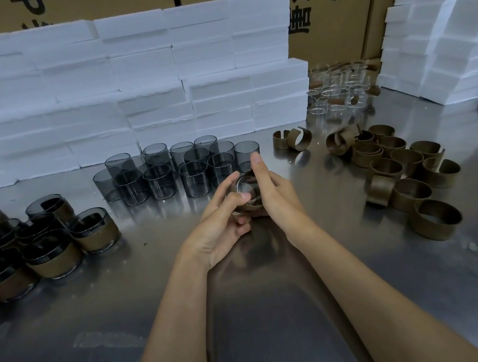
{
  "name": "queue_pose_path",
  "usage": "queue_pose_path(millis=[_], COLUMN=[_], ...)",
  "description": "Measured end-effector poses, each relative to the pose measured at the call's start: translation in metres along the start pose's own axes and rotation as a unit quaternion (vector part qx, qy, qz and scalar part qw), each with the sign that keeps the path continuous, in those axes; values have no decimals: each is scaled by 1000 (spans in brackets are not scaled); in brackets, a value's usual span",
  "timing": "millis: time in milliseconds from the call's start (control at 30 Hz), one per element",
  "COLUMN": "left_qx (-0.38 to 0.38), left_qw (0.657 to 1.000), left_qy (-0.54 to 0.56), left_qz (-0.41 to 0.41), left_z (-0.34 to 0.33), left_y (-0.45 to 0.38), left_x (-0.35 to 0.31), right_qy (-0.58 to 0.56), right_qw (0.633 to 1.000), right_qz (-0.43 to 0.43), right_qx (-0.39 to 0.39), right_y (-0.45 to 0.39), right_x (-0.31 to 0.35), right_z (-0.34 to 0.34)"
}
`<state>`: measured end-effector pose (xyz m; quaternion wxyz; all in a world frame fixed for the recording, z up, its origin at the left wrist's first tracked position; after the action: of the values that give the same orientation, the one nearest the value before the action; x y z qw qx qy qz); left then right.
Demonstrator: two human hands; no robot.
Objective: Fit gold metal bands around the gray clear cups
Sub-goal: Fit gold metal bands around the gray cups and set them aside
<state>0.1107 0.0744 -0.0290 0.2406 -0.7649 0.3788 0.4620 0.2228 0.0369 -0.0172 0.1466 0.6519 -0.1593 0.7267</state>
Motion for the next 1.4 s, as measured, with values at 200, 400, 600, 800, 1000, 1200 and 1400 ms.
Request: queue_pose_path(millis=[200, 400, 600, 800, 1000, 1200, 1400], left_qx=[-17, -206, -297, -241, -206, -182, -219], left_qw=[1000, 977, 947, 969, 978, 983, 976], left_qy=[-4, -49, -113, -32, 11, -1, 9], left_qz=[1, -18, -40, -38, -35, -5, -15], left_z=[-2, 20, 27, 19, 4, -11, -6], left_y=[0, 2, 10, 9, 10, 7, 6], left_x=[3, -10, -14, -16, -19, -7, -4], right_qy=[-29, -172, -235, -154, -206, -273, -274], right_qw=[996, 983, 964, 983, 972, 955, 952], right_qz=[-4, -68, -96, -84, -84, -112, -138], right_qx=[-80, 8, 81, 63, 82, 34, -10], right_y=[-3, 1, 9, 14, 14, 13, 14], right_x=[-6, -11, -7, -2, 5, -9, -19], right_z=[12, -11, -26, -31, -26, -17, -19])
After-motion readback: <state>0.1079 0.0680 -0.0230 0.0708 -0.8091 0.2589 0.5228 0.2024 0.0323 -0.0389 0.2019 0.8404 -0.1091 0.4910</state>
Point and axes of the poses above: each hand's wrist, its own y-axis away from the middle knuckle, its own z-axis out of the back of the hand, x = y × z, the point moved 7 cm from there along -y, towards the middle knuckle, and after that the axes turned 10 degrees about x, right-handed, at the moved point
